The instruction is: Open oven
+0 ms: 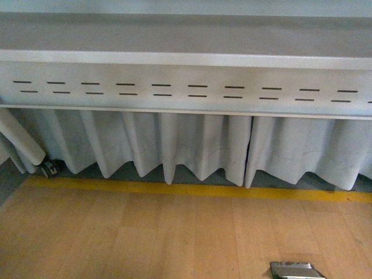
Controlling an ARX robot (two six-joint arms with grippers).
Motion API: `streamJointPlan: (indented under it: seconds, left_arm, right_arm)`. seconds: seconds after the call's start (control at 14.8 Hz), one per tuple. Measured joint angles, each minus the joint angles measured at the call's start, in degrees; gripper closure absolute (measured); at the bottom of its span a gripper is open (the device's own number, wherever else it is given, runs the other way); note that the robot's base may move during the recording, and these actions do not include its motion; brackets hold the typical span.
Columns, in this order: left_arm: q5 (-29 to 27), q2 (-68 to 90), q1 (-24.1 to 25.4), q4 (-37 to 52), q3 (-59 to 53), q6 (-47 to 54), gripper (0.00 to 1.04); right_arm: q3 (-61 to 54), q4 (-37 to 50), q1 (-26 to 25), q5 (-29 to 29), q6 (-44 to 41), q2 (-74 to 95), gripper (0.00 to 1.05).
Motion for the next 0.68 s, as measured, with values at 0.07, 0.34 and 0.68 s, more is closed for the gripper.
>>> streamJointPlan:
  seconds: [0.07,0.34,0.68]
  left_arm:
    - [0.0,0.0,0.0,0.0,0.0,0.0,0.07]
    - [0.0,0.0,0.0,0.0,0.0,0.0,0.07]
    - [0.0,0.0,0.0,-0.2,0.0,0.0,0.07]
  right_arm:
    - [0.0,0.0,0.0,0.0,0.0,0.0,0.06]
    - [0.0,0.0,0.0,0.0,0.0,0.0,0.06]
    - [0.0,-0.2,0.0,0.0,0.0,0.0,0.06]
